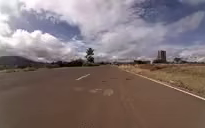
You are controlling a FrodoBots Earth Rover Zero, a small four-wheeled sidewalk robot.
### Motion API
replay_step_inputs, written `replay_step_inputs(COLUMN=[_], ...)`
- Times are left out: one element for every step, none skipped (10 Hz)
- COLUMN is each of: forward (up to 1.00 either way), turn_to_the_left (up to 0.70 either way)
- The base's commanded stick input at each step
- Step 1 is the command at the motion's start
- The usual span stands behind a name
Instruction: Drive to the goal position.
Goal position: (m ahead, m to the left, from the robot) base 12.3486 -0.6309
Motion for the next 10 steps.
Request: replay_step_inputs(forward=[0.7, 0.7, 0.7, 0.7, 0.7, 0.7, 0.7, 0.7, 0.7, 0.7], turn_to_the_left=[0.0, 0.0, 0.0, 0.0, 0.0, 0.0, 0.0, 0.0, 0.0, 0.0])
